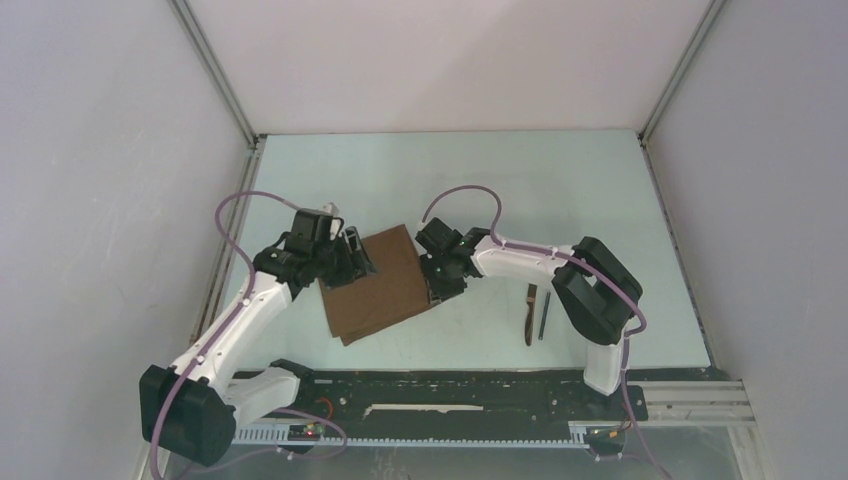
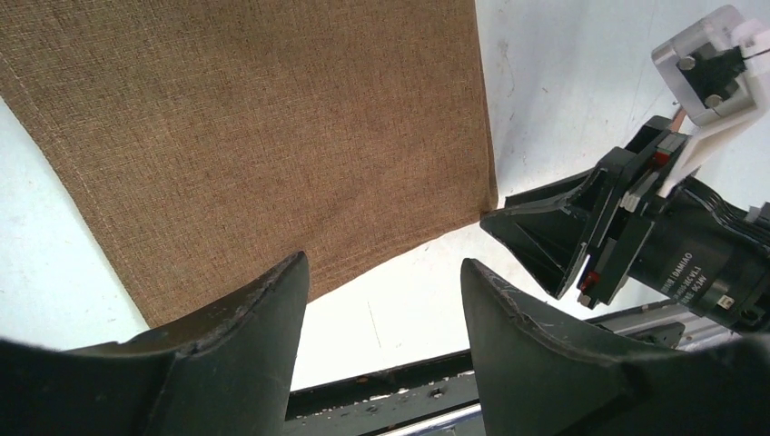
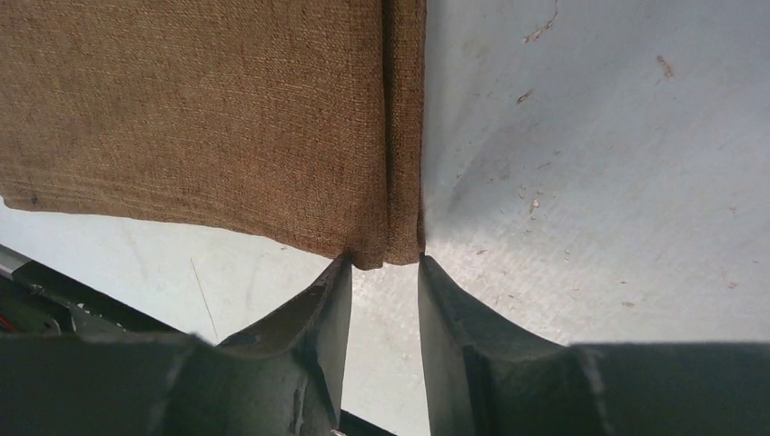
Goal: Fold the napkin into a case and place the utensils inside
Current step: Smooth out the lower triangle-folded napkin at the center of the board.
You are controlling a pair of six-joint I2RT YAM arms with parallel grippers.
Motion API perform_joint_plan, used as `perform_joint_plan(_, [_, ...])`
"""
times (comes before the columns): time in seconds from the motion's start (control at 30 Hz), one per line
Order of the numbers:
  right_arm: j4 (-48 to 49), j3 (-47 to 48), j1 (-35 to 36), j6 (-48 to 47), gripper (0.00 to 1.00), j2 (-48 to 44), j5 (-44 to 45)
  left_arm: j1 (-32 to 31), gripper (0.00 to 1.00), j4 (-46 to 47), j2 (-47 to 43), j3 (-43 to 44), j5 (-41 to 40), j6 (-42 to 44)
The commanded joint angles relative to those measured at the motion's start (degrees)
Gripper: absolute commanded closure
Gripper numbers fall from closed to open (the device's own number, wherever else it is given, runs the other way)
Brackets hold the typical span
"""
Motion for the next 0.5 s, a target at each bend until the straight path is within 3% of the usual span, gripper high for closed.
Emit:
perform_joint_plan(0.0, [-3.5, 3.8, 1.9, -1.5, 0.58, -1.7, 4.4, 0.8, 0.32, 1.4, -0.7, 0.5, 0.8, 1.3])
perform_joint_plan(0.47, [-2.6, 5.6, 1.6, -1.8, 0.66, 2.2, 2.5, 3.3, 0.32, 1.8, -3.0, -1.5, 2.5, 0.8])
